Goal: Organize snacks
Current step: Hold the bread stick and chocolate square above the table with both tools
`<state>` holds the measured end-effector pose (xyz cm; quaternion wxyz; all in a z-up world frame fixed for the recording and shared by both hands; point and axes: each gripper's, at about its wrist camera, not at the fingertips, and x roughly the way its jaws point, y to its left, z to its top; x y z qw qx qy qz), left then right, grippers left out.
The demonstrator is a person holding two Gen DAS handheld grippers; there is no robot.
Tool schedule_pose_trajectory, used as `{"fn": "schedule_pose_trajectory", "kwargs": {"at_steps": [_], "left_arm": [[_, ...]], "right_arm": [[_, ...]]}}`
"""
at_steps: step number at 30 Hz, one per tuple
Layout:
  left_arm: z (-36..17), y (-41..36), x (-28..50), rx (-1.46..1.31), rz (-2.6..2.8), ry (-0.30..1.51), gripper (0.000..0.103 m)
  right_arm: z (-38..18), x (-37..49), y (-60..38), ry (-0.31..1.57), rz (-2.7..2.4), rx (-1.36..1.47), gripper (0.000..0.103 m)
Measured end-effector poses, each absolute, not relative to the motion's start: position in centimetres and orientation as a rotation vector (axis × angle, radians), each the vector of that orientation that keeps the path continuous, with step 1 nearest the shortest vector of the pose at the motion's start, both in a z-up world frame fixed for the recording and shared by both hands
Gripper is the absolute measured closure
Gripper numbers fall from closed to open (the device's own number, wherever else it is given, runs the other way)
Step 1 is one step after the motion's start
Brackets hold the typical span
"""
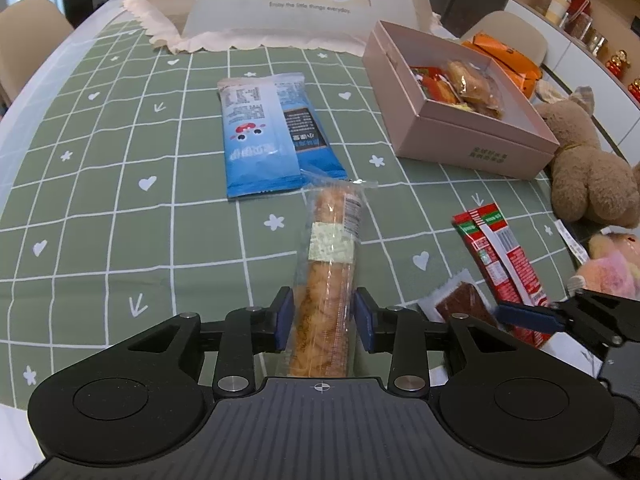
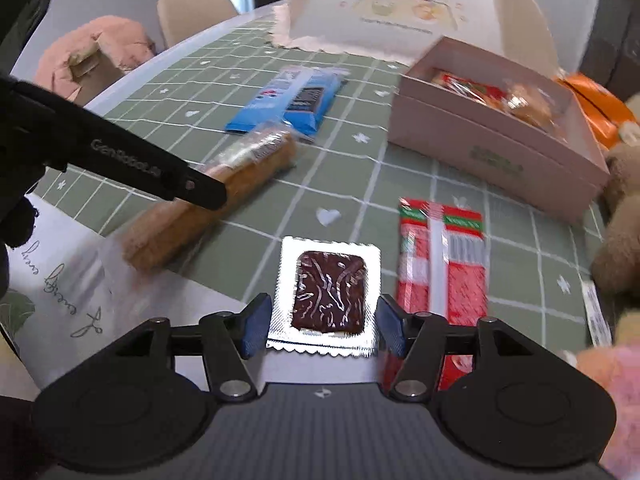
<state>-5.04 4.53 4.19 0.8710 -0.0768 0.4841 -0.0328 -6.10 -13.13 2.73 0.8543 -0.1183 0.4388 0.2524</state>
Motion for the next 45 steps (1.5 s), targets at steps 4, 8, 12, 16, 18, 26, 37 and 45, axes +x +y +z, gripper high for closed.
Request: {"fn": "schedule_pose_trajectory", "kwargs": {"at_steps": [4, 8, 12, 16, 18, 26, 37, 45], "left_arm": [[3.6, 4.2, -5.0, -0.137, -0.065, 1.043, 0.064], [3.4, 4.1, -5.6, -0.119, -0.074, 1.037, 0.064], [3.4, 4.4, -5.6, -0.137, -0.077, 1.033, 0.064], [3.4, 4.4, -5.7, -0.145, -0.074, 1.029, 0.064], [3.4, 4.3, -5.7, -0.141, -0.071, 1.032, 0.064], [3.4, 3.7, -5.3, -0.109, -0.075, 1.028, 0.064], [3.3, 2.7, -5.2, -0.036, -0.066, 1.020, 0.063], [3.2, 3.1, -6.0, -0.045, -0.085, 0.995, 0.063]], "right_arm": [[3.2, -5.6, -13.9, 0.928, 0.524, -0.174, 0.044], [3.1, -4.7, -13.3, 0.933, 0.521, -0.158, 0.046], [2.8, -4.3, -12.2, 0.935, 0.495, -0.193, 0.054], [3.9, -5.1, -12.0, 0.928, 0.522, -0.190, 0.056], [4.8, -5.5, -12.3, 0.908, 0.520, -0.189, 0.057], [7.6, -5.4, -15.9, 0.851, 0.425, -0.146, 0.061], [6.2, -6.5, -17.8, 0.894, 0.388, -0.100, 0.064], [3.8, -6.7, -15.4, 0.920, 0.394, -0.149, 0.064]]}}
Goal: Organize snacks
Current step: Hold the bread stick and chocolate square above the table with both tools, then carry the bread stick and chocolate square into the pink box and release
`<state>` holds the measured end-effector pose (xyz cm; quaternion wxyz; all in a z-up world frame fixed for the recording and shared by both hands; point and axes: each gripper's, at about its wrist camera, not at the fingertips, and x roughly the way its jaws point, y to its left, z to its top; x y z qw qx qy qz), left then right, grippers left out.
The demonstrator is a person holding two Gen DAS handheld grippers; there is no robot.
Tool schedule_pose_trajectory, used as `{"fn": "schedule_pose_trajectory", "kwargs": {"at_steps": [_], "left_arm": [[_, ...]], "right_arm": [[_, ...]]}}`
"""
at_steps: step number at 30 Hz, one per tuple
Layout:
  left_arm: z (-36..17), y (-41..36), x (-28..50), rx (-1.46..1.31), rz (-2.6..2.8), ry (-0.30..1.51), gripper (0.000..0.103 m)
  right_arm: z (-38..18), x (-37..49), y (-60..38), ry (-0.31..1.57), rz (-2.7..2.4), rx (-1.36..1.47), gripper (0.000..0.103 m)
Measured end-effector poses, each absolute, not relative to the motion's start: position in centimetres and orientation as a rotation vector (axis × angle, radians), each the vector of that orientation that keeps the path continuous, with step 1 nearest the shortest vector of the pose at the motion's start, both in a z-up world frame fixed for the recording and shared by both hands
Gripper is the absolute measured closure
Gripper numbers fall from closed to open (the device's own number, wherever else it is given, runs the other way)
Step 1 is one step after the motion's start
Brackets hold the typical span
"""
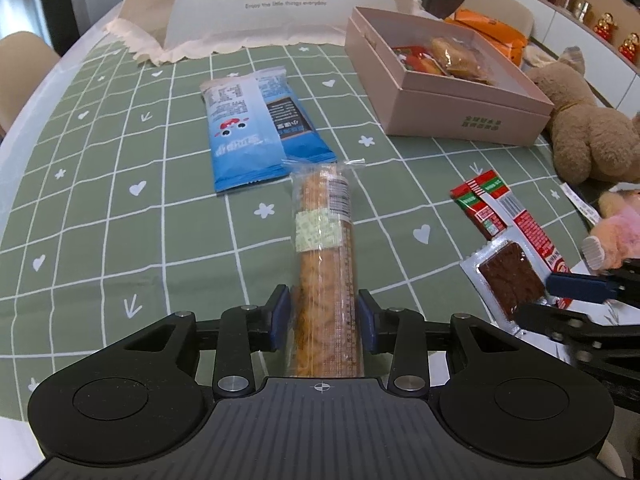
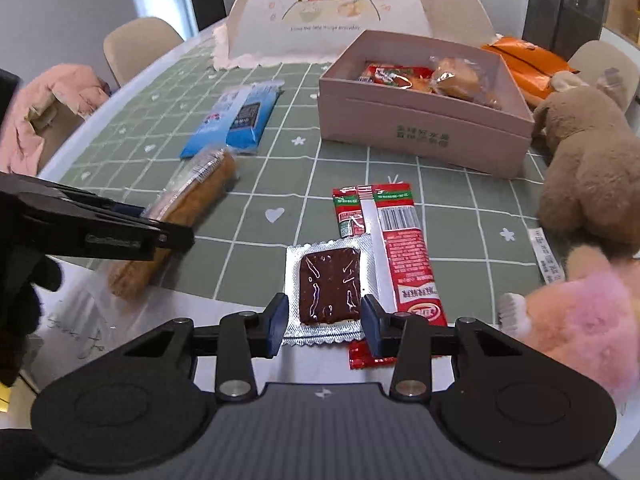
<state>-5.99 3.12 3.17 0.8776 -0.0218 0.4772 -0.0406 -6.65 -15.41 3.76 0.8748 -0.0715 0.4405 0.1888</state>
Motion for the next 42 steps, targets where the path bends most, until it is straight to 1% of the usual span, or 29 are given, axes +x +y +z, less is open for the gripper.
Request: {"fn": "schedule_pose_trajectory", "kwargs": {"at_steps": [3, 6, 9, 13, 19, 25, 26, 27, 28, 32, 37, 42], "left_arm": [[3.2, 3.5, -6.2, -0.066, -0.089, 0.990, 0.063], [3.1, 4.0, -6.4, -0.090, -0.100, 0.983, 0.063], [3.2, 4.4, -6.4, -0.118, -0.107, 0.983, 0.063], [3.1, 4.7, -6.4, -0.146, -0.108, 0.980, 0.063], [3.1, 4.4, -6.5, -0.128, -0.099, 0.976, 0.063], [3.1, 4.2, -6.6, -0.120, -0.093, 0.973, 0.063], [3.1, 4.2, -6.6, -0.118, -0.091, 0.971, 0.063], [3.1, 4.1, -6.6, -0.116, -0.089, 0.970, 0.063], [3.1, 4.1, -6.6, -0.114, -0.088, 0.969, 0.063], [3.0, 4.1, -6.6, -0.120, -0.082, 0.970, 0.063], [3.2, 3.8, -6.1, -0.106, -0.069, 1.000, 0.063], [3.4, 3.3, -4.1, -0.093, -0.043, 1.054, 0.063]], "right_arm": [[3.4, -5.9, -14.6, 0.892, 0.378, -0.179, 0.062], [3.4, -5.2, -13.3, 0.906, 0.420, -0.191, 0.060], [3.4, -5.2, -12.3, 0.944, 0.509, -0.163, 0.061], [3.8, -5.9, -11.9, 0.911, 0.512, -0.185, 0.060], [3.1, -5.0, -12.2, 0.939, 0.488, -0.171, 0.059], [2.9, -5.6, -10.9, 0.923, 0.518, -0.260, 0.058], [2.9, -5.5, -11.0, 0.928, 0.524, -0.257, 0.059], [3.0, -5.4, -11.2, 0.937, 0.526, -0.248, 0.063], [3.2, -5.3, -11.4, 0.950, 0.531, -0.235, 0.065], [4.3, -5.0, -12.8, 0.967, 0.529, -0.147, 0.065], [6.4, -5.5, -14.3, 0.911, 0.520, -0.138, 0.065], [6.8, -5.6, -15.5, 0.883, 0.483, -0.148, 0.065]]}}
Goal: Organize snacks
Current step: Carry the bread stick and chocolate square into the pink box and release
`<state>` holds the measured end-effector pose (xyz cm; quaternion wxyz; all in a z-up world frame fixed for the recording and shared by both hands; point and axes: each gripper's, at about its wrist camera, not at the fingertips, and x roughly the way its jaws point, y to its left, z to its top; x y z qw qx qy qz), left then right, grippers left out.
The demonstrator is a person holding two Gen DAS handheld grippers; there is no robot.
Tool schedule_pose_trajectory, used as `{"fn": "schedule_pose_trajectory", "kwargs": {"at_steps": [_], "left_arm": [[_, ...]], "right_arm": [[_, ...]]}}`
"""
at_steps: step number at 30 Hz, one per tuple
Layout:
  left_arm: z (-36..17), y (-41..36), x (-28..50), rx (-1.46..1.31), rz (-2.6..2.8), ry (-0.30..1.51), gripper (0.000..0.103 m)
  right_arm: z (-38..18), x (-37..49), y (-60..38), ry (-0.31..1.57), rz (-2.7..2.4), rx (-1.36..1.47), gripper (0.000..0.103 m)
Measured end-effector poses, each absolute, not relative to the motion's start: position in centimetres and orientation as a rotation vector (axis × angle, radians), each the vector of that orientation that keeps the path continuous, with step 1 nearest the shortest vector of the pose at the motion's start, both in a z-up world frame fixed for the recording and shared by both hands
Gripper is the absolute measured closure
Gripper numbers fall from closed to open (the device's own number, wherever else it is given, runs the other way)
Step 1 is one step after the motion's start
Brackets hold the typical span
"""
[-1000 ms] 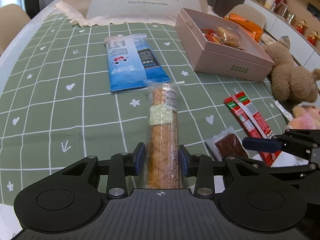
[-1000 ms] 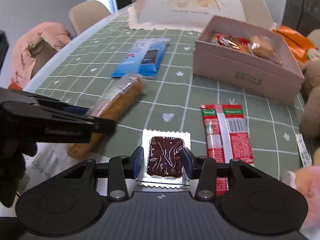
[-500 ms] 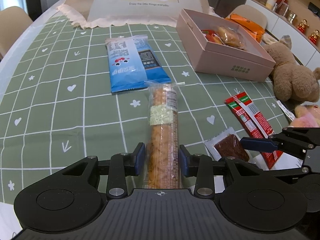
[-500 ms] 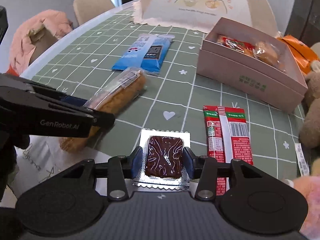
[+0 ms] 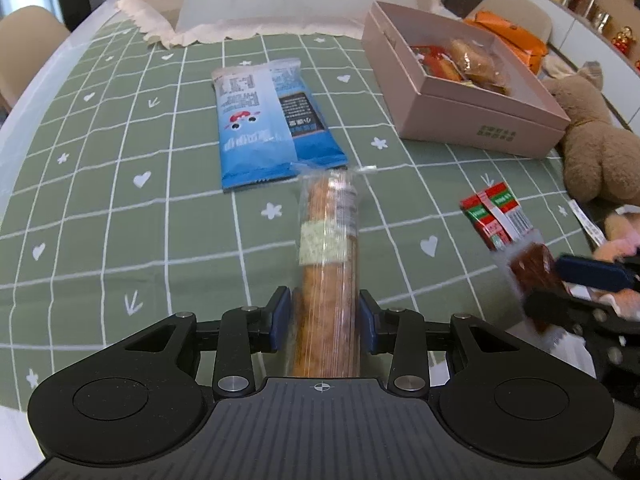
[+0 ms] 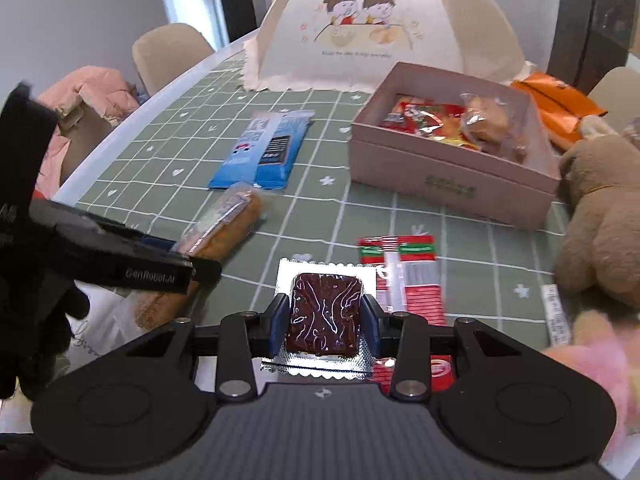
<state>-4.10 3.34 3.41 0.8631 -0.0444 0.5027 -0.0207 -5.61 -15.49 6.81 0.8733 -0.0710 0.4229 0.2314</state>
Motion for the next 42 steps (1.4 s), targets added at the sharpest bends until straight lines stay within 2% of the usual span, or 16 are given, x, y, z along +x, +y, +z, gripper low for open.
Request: {"fn": "schedule_pose_trajectory", "kwargs": {"at_steps": [3, 7, 15, 20, 22, 24, 26, 29, 32, 39, 41, 42], "left_arm": [[3.6, 3.2, -3.6, -0.117, -0.033, 1.056, 0.070], [6.2, 2.6, -5.1, -0.175, -0.110, 0.936, 0.071], [22.2, 1.0, -2.1, -0.268, -0.311, 0.498, 0.071], [26.2, -1.8, 3.3, -0.271, -0.333, 0.372, 0.071], [25.5, -2.8, 6.8, -0.327, -0.382, 0.409, 0.071], [23.5, -3.1, 10.5, -0.394, -0.440, 0.538, 0.071], [22.0, -2.5, 11.8, -0.429, -0.422, 0.575, 0.071], [20.0, -0.8, 10.3, -0.432, -0.352, 0.543, 0.071], [16.6, 1.6, 8.1, -0.445, -0.337, 0.653, 0.071], [8.5, 4.7, 1.9, -0.571, -0.261, 0.848, 0.071], [7.4, 5.2, 1.3, -0.542, -0.229, 0.872, 0.071], [7.2, 5.9, 0.9, -0.523, -0.207, 0.880, 0.071]], "right_arm": [[6.9, -5.9, -16.3, 0.878, 0.464, -0.142, 0.065], [7.8, -6.5, -18.0, 0.850, 0.424, -0.128, 0.065], [11.7, -6.7, -21.7, 0.751, 0.367, -0.039, 0.065], [12.7, -5.9, -22.1, 0.720, 0.344, -0.016, 0.065], [12.8, -5.6, -22.0, 0.721, 0.339, -0.017, 0.065], [12.9, -5.5, -22.1, 0.721, 0.329, -0.022, 0.065], [12.7, -5.5, -22.5, 0.728, 0.314, -0.020, 0.065], [12.2, -5.3, -23.7, 0.758, 0.295, 0.014, 0.065], [12.1, -4.7, -24.7, 0.764, 0.279, 0.058, 0.065], [17.1, 2.2, -22.4, 0.572, 0.261, -0.031, 0.065], [17.8, 6.2, -21.3, 0.565, 0.260, -0.016, 0.052], [17.7, 8.0, -20.8, 0.593, 0.257, -0.008, 0.041]]}}
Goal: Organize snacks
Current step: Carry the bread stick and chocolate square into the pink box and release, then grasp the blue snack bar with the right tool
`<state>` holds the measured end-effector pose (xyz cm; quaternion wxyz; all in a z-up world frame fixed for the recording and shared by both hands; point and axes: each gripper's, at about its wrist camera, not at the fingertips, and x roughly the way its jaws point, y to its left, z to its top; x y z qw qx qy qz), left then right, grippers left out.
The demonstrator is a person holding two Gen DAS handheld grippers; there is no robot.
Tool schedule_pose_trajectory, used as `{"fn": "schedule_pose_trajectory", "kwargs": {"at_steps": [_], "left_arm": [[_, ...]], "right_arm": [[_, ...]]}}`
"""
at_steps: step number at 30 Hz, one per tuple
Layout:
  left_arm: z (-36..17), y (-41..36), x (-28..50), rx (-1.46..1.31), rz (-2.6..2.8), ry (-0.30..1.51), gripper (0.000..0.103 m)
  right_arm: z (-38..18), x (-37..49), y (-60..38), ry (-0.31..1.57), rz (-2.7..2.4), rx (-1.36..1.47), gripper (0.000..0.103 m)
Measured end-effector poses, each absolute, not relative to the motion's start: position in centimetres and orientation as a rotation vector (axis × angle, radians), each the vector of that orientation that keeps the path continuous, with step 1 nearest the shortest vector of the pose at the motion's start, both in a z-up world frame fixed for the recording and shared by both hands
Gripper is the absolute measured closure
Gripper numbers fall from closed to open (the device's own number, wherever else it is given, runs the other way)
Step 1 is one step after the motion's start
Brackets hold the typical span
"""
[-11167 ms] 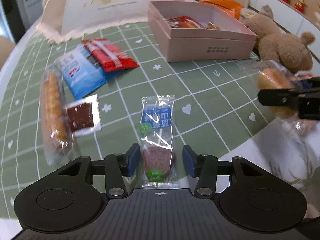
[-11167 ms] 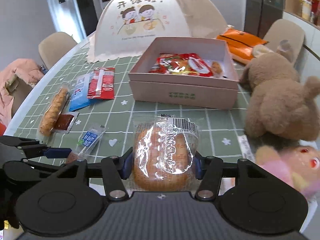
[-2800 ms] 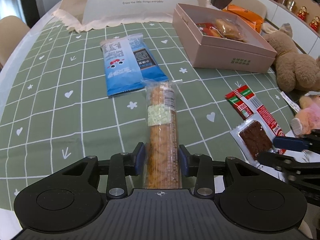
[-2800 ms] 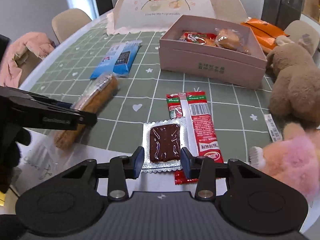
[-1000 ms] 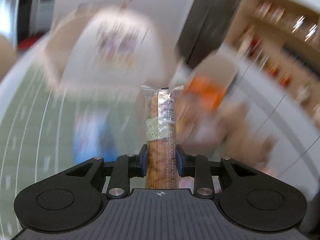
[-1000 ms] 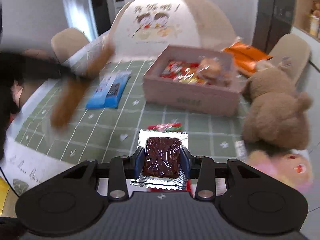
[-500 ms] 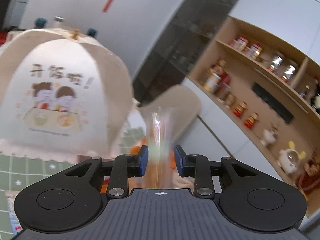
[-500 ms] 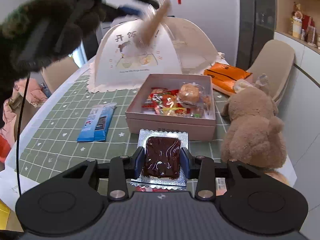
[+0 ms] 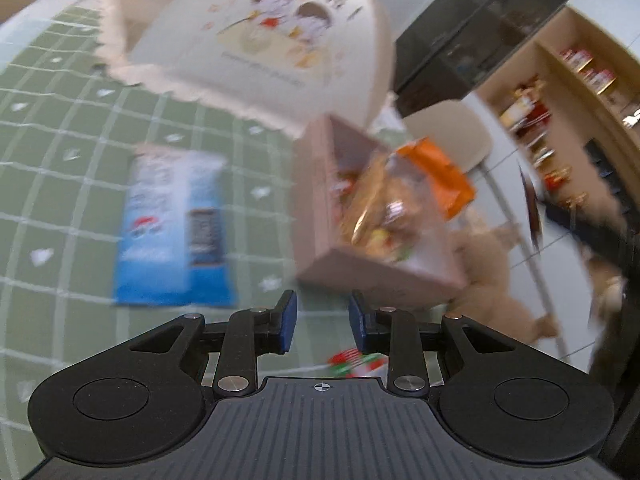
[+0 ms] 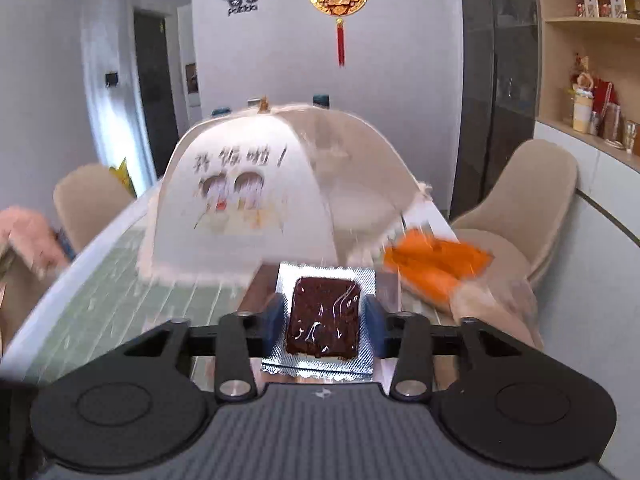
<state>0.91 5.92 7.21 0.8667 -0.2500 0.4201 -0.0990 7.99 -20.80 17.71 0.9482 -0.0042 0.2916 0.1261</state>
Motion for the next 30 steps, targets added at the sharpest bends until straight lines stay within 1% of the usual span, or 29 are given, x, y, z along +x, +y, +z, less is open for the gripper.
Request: {"fn": "schedule_pose_trajectory", "kwargs": {"at_steps": [4, 7, 10, 13, 16, 19, 21, 24, 27, 30], "left_arm": [[7.3, 9.0, -0.7, -0.494, -0.094, 0.859, 0.071], [7.1, 11.9, -2.0, -0.503, -0.001, 0.852, 0.071], [6.4, 13.8, -3.1, -0.536, 0.060, 0.879, 0.071], [5.6, 13.7, -4.2, -0.546, 0.057, 0.922, 0.071], [4.5, 12.2, -5.1, -0.557, -0.039, 0.988, 0.071], [3.5, 10.8, -5.4, -0.578, -0.087, 1.025, 0.071], [3.4, 10.5, -5.6, -0.585, -0.086, 1.033, 0.071], [4.4, 11.1, -6.1, -0.560, -0.056, 1.005, 0.071], [6.3, 12.7, -7.0, -0.514, 0.018, 0.941, 0.071], [7.6, 15.0, -7.9, -0.512, 0.070, 0.903, 0.071]], "right_arm": [[15.9, 9.3, -18.3, 0.653, 0.317, -0.027, 0.041], [12.8, 8.3, -16.2, 0.723, 0.385, -0.034, 0.037], [9.8, 7.3, -13.9, 0.822, 0.435, -0.043, 0.037], [7.5, 5.1, -13.7, 0.870, 0.455, -0.055, 0.037], [5.2, 2.7, -14.8, 0.910, 0.412, -0.128, 0.037], [3.8, 2.1, -15.5, 0.956, 0.387, -0.140, 0.037], [4.1, 2.0, -14.8, 0.949, 0.428, -0.117, 0.037], [5.2, 2.3, -11.2, 0.890, 0.503, -0.139, 0.037], [5.4, 3.6, -5.8, 0.829, 0.560, -0.143, 0.031], [5.0, 6.7, -0.7, 0.827, 0.533, -0.154, 0.031]]}}
